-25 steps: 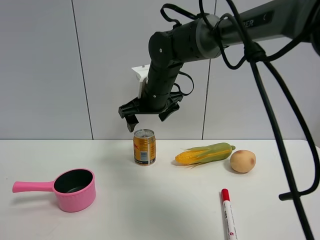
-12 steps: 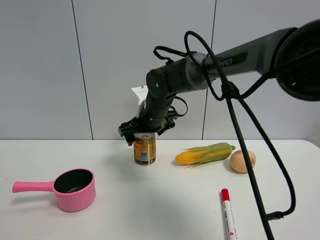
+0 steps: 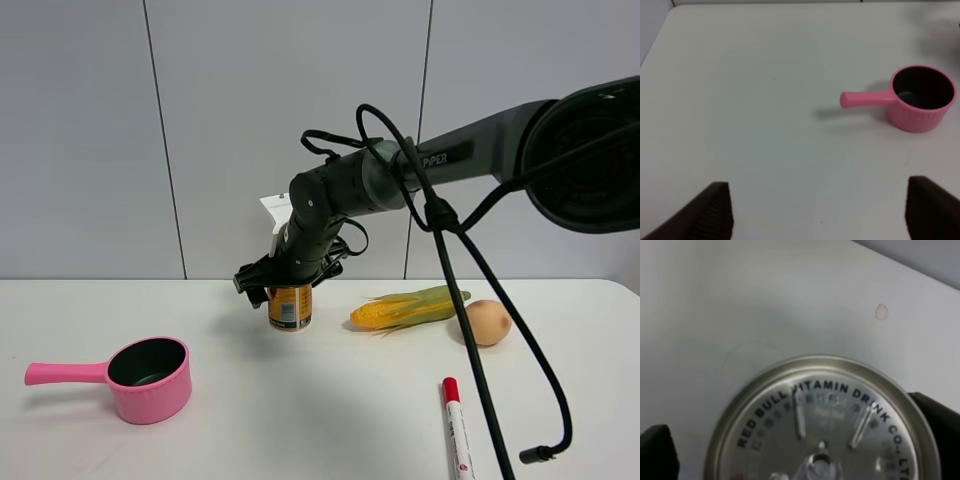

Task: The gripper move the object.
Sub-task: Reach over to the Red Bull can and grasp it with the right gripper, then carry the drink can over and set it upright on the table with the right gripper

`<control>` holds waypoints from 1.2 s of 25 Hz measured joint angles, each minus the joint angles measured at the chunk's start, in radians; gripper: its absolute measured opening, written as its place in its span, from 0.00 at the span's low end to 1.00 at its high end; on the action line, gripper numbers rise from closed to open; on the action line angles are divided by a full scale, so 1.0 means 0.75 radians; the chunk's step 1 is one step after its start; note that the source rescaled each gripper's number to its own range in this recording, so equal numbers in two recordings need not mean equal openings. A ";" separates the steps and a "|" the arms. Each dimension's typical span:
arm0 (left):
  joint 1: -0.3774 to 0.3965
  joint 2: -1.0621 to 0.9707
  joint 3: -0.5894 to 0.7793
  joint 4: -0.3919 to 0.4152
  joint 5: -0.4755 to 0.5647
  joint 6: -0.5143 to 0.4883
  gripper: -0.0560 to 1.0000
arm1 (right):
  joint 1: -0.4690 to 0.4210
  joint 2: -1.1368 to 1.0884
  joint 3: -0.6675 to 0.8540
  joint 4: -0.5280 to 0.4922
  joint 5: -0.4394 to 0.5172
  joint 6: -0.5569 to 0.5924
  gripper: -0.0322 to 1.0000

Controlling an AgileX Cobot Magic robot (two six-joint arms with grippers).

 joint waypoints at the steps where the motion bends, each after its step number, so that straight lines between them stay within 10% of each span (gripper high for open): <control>1: 0.000 0.000 0.000 0.000 0.000 0.000 1.00 | 0.000 0.000 0.000 0.000 0.000 0.003 0.59; 4: 0.000 0.000 0.000 0.000 0.000 0.000 1.00 | -0.002 0.000 0.000 0.006 0.002 0.013 0.05; 30: 0.000 0.000 0.000 0.000 0.000 0.000 1.00 | 0.001 -0.983 0.006 -0.124 0.727 -0.174 0.03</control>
